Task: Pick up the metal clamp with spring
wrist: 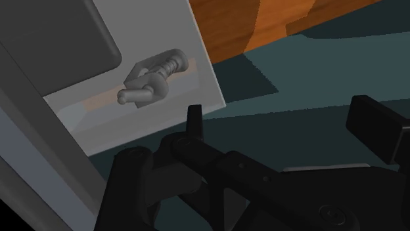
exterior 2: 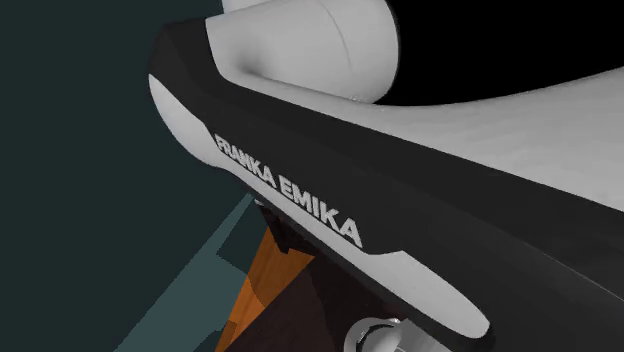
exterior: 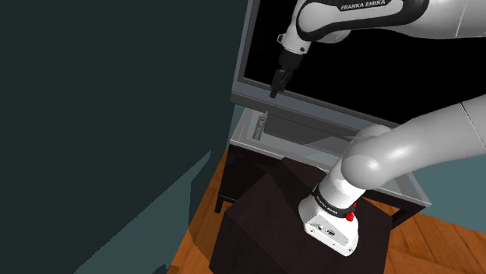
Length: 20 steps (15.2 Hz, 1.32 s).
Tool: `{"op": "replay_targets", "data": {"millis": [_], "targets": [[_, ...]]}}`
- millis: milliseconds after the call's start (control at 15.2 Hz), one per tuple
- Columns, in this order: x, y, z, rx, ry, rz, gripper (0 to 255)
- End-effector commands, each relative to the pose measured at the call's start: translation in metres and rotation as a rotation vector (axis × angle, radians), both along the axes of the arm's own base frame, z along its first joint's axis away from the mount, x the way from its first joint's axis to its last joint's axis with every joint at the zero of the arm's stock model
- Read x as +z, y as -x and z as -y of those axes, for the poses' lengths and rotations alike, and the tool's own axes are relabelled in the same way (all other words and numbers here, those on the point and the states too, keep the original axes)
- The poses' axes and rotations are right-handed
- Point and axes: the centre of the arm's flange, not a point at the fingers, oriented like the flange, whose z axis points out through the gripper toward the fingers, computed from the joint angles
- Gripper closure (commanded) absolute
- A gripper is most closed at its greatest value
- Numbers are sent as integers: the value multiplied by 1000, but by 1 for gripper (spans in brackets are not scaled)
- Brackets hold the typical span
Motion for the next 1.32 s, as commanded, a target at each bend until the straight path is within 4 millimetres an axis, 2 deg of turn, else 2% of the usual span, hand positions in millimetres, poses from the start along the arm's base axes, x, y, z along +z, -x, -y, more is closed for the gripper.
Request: {"op": "replay_targets", "data": {"millis": [0, 924, 1254], "targets": [[-20, -10, 11, 6, 0, -1, 0], [-167, -85, 98, 42, -7, -16, 0], [-192, -87, 100, 44, -7, -17, 0]]}}
